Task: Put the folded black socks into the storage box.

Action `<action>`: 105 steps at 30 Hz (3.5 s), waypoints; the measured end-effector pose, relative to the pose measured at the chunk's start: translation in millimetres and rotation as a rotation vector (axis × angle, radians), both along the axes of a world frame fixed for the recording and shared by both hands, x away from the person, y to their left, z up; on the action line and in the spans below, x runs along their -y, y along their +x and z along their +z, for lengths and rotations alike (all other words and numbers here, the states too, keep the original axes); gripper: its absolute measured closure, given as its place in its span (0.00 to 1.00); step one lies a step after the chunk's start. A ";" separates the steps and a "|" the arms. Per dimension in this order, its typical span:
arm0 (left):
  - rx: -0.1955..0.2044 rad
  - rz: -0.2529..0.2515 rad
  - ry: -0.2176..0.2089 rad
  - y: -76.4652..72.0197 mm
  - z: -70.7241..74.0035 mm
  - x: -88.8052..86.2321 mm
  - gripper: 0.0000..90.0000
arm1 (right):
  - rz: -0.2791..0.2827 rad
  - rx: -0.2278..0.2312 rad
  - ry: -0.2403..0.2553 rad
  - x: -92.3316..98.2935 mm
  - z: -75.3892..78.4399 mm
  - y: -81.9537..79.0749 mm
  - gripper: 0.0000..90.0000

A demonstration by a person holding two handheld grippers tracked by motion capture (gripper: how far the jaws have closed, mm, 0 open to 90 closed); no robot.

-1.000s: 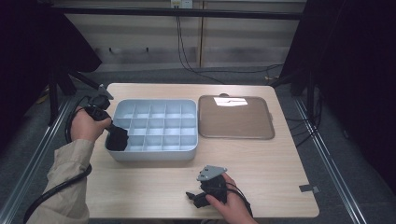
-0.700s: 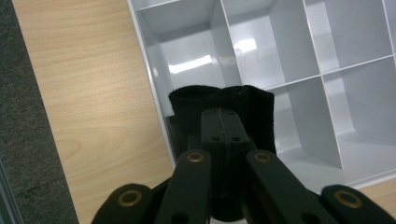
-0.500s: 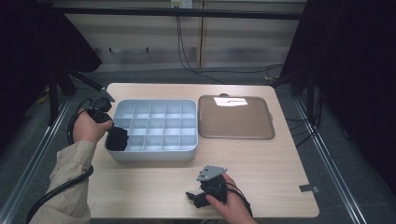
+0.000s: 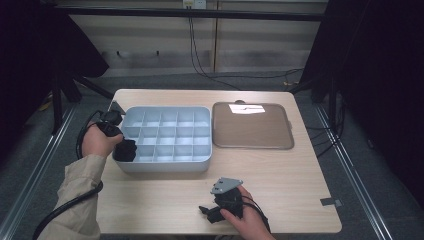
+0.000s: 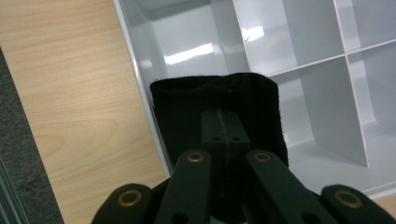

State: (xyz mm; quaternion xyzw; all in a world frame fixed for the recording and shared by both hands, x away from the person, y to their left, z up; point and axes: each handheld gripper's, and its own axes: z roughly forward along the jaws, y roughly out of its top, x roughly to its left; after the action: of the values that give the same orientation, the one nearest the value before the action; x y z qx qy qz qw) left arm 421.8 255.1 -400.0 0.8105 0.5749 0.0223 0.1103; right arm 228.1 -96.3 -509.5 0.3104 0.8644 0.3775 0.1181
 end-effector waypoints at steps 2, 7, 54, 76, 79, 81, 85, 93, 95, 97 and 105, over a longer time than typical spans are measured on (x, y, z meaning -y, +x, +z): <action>-0.006 -0.003 0.005 -0.3 -1.0 0.5 1.00 | 0.000 0.000 0.000 -0.1 0.0 -0.1 0.15; 0.000 0.000 0.007 -1.7 -2.8 1.2 1.00 | 0.000 0.002 -0.002 -0.2 0.1 -0.3 0.15; -0.003 -0.033 0.007 -11.2 -39.6 3.0 1.00 | 0.008 0.000 0.000 -2.3 0.1 -1.4 0.15; -0.010 -0.011 -0.022 -11.2 -21.1 3.2 0.84 | 0.008 -0.002 -0.003 -2.3 0.3 -1.4 0.15; 0.000 -0.012 -0.026 -10.8 -14.5 3.3 0.78 | 0.008 -0.002 -0.003 -2.3 0.3 -1.4 0.15; 0.014 -0.013 -0.028 -11.3 -8.3 3.7 0.75 | 0.008 -0.001 -0.001 -2.3 0.2 -1.4 0.15; 0.040 -0.022 -0.037 -13.7 5.0 4.9 0.65 | 0.008 -0.002 -0.003 -2.2 0.3 -1.4 0.15; 0.083 -0.046 -0.064 -20.1 17.8 8.0 0.48 | 0.010 -0.002 0.000 -2.3 0.1 -1.5 0.15; 0.087 -0.062 -0.072 -21.5 19.0 8.9 0.45 | 0.010 -0.002 0.000 -2.3 0.2 -1.4 0.15; 0.086 -0.073 -0.075 -22.8 20.3 10.2 0.44 | 0.009 -0.003 -0.003 -2.3 0.3 -1.4 0.15; 0.064 -0.119 -0.081 -25.5 19.6 16.8 0.40 | 0.008 -0.005 -0.003 -2.4 0.4 -1.6 0.15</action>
State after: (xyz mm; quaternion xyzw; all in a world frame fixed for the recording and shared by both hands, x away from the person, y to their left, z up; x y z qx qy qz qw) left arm 396.3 238.4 -380.4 0.8369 0.5223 0.0184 0.1624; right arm 226.6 -93.9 -509.2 0.3079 0.8664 0.3759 0.1149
